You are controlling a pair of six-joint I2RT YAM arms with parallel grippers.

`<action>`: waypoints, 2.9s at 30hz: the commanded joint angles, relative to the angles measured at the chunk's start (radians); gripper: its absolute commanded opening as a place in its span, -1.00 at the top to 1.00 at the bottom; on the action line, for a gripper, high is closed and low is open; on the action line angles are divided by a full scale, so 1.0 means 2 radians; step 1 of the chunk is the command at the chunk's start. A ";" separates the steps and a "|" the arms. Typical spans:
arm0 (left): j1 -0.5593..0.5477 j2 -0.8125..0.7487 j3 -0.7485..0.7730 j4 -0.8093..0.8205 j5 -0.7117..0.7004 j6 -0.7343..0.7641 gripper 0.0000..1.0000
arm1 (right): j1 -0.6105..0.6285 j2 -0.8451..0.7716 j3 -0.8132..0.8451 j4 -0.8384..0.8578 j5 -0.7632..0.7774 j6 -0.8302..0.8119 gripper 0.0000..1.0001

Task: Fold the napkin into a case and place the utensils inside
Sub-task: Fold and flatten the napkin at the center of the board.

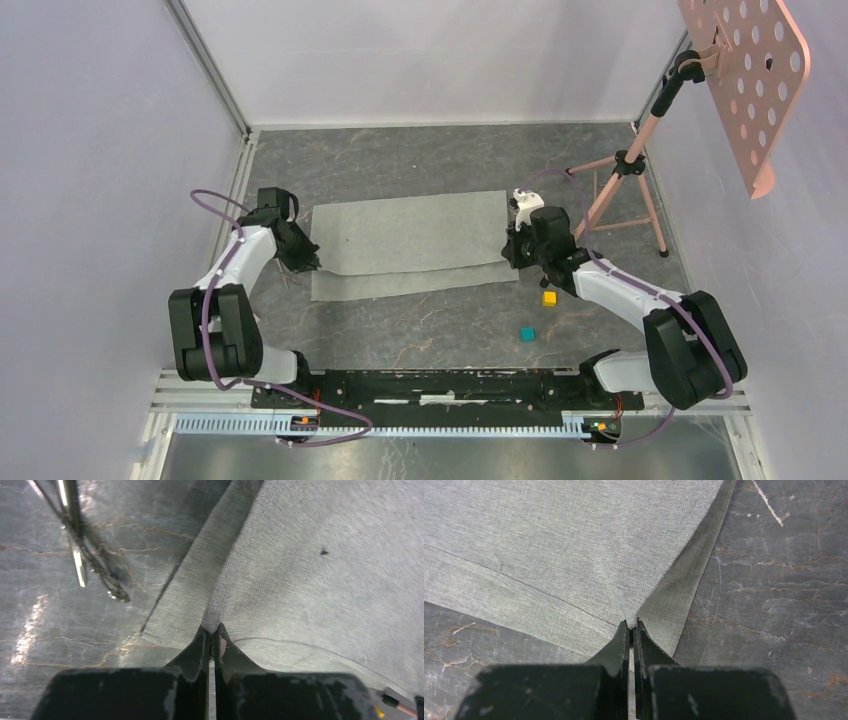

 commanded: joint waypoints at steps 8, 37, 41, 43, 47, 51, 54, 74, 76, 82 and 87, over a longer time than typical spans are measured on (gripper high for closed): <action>0.001 -0.021 -0.068 -0.002 -0.052 -0.022 0.95 | 0.002 -0.014 -0.056 0.031 -0.009 -0.004 0.99; 0.001 -0.113 -0.103 -0.066 -0.042 -0.096 0.89 | 0.001 0.005 0.001 0.004 0.010 -0.003 0.99; 0.001 -0.128 -0.100 -0.078 -0.022 -0.104 0.84 | 0.001 0.005 0.025 -0.004 0.012 -0.003 1.00; 0.001 -0.133 -0.098 -0.085 -0.016 -0.107 0.82 | 0.001 0.005 0.035 -0.009 0.012 -0.003 1.00; 0.001 -0.147 -0.107 -0.091 -0.006 -0.118 0.78 | 0.001 0.007 0.041 -0.009 0.011 -0.001 1.00; 0.001 -0.143 -0.130 -0.077 -0.005 -0.124 0.73 | 0.001 0.015 0.038 -0.007 0.013 -0.001 1.00; 0.001 -0.130 -0.133 -0.072 -0.002 -0.124 0.74 | 0.001 0.018 0.034 -0.011 0.016 -0.002 0.99; 0.001 -0.146 -0.144 -0.084 0.019 -0.129 0.75 | 0.001 0.003 0.028 -0.026 0.032 -0.011 0.99; 0.001 -0.149 -0.145 -0.089 0.017 -0.130 0.74 | 0.001 0.002 0.026 -0.027 0.029 -0.010 1.00; 0.001 -0.156 -0.151 -0.092 0.011 -0.130 0.74 | 0.001 0.000 0.024 -0.030 0.032 -0.011 0.99; 0.001 -0.158 -0.149 -0.097 0.005 -0.132 0.73 | 0.001 -0.007 0.020 -0.032 0.031 -0.013 0.99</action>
